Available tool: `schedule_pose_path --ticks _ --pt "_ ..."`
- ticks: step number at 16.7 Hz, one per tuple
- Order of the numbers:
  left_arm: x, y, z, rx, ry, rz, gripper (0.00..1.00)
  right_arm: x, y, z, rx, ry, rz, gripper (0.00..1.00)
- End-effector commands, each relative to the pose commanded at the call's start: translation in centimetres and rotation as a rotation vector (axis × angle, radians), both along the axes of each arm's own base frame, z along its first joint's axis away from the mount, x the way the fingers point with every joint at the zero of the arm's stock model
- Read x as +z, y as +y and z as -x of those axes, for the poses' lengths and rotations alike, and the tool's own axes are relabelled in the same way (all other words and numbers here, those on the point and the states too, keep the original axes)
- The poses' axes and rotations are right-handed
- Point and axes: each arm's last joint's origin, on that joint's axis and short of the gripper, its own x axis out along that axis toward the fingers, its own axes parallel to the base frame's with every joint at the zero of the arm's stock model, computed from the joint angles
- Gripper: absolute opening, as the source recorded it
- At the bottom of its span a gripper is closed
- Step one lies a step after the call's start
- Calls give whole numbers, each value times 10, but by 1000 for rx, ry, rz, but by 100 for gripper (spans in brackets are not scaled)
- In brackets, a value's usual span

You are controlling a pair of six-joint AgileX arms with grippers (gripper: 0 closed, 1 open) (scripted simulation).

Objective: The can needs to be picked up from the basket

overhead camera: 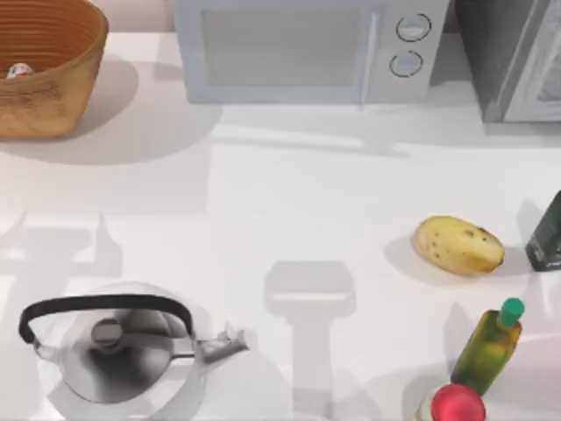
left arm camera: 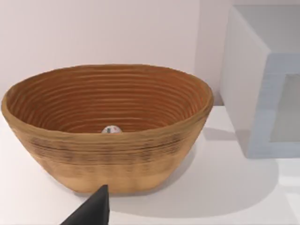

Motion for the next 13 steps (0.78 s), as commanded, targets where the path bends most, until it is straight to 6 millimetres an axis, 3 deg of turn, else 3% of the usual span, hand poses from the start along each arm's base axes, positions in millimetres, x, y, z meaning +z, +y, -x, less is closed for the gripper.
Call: schedule_pose_path --ticks 3,8,10,13 --pt "68 2 -36 -28 71 7 100 0 0 0 0 0 0 100" --pt "173 11 -117 -55 107 22 100 0 0 0 0 0 0 100" --pt "197 15 -151 -62 127 32 100 0 0 0 0 0 0 100" --pt "206 22 -199 -71 195 52 100 0 0 0 0 0 0 100"
